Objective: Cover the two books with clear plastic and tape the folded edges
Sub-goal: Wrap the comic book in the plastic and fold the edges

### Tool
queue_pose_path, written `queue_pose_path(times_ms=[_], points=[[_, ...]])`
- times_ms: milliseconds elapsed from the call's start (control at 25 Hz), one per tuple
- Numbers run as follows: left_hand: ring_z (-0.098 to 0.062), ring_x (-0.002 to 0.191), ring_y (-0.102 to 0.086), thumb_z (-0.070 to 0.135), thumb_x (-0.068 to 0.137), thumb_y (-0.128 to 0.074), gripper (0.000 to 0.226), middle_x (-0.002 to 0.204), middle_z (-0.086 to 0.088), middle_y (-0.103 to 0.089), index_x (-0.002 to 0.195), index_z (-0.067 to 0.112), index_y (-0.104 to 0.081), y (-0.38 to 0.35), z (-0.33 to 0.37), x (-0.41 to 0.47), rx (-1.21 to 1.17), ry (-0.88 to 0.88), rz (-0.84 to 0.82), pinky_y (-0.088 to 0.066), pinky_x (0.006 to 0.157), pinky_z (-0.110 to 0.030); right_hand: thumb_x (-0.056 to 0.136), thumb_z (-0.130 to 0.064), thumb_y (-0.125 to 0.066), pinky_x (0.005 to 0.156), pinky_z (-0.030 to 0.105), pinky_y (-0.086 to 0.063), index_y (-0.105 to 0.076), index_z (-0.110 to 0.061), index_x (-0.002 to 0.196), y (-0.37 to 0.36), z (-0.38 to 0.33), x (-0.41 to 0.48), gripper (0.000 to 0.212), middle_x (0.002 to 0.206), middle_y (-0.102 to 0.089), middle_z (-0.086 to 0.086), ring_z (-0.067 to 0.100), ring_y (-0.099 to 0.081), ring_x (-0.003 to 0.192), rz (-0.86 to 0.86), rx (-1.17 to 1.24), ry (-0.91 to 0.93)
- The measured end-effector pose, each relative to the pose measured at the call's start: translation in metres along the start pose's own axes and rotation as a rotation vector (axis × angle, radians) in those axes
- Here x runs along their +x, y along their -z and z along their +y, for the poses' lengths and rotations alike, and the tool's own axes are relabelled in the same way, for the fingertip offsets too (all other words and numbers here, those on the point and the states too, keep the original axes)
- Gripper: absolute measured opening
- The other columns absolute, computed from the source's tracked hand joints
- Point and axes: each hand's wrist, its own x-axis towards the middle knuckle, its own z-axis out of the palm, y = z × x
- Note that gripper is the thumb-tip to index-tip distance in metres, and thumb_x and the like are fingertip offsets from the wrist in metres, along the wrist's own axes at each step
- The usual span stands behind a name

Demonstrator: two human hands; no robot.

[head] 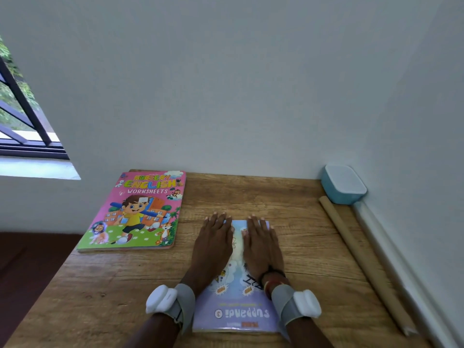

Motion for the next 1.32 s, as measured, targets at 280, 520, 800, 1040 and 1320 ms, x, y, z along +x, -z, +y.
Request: queue_pose_path(times_ms=[280, 520, 800, 1040, 1320], points=[[-0.040, 0.125, -0.054, 0.025, 0.093, -0.036, 0.049, 0.129, -0.020, -0.061, 0.126, -0.001, -0.062, -0.005, -0.001, 0.002, -0.056, -0.068, -0.021, -0.040, 0.108, -0.048, 0.089, -0.063, 0.009, 0.119, 0.034, -0.007, -0.027, -0.010, 0.150, -0.006, -0.054, -0.023, 0.088, 0.156, -0.030, 0.007, 0.021, -0.024, 0.145, 0.121, 0.277, -0.089], [-0.030, 0.142, -0.035, 0.033, 0.101, -0.027, 0.052, 0.147, -0.012, -0.048, 0.140, 0.008, -0.051, -0.003, -0.003, 0.005, -0.036, -0.003, -0.056, -0.022, 0.118, -0.042, 0.094, -0.056, -0.008, 0.120, 0.028, -0.003, -0.023, -0.015, 0.152, 0.001, -0.028, -0.038, 0.073, 0.158, -0.025, 0.002, 0.012, -0.019, 0.146, 0.090, 0.296, -0.178], [-0.041, 0.133, -0.045, 0.032, 0.094, -0.031, 0.056, 0.140, -0.022, -0.052, 0.136, 0.001, -0.052, -0.005, -0.004, 0.002, 0.040, -0.099, -0.149, -0.038, 0.109, -0.055, 0.098, -0.052, -0.008, 0.120, 0.031, 0.003, -0.019, -0.015, 0.153, 0.004, -0.041, -0.015, 0.067, 0.160, -0.018, 0.002, 0.016, -0.007, 0.149, -0.006, 0.234, -0.054], [-0.028, 0.144, -0.031, 0.038, 0.100, -0.020, 0.057, 0.152, -0.013, -0.041, 0.145, 0.012, -0.045, -0.004, -0.005, 0.005, -0.001, -0.018, -0.070, -0.021, 0.119, -0.041, 0.104, -0.040, -0.021, 0.121, 0.033, -0.002, -0.020, -0.019, 0.152, 0.010, 0.008, 0.009, 0.053, 0.160, -0.019, -0.003, 0.014, -0.007, 0.148, -0.073, 0.148, -0.021], [-0.026, 0.149, -0.020, 0.044, 0.099, -0.012, 0.063, 0.157, -0.012, -0.031, 0.150, 0.016, -0.036, -0.008, -0.007, 0.006, 0.012, -0.029, -0.087, -0.012, 0.121, -0.038, 0.101, -0.043, -0.018, 0.120, 0.043, 0.000, -0.012, -0.017, 0.154, 0.005, 0.012, 0.006, 0.059, 0.161, -0.012, 0.001, 0.022, -0.005, 0.149, -0.026, -0.017, -0.167]])
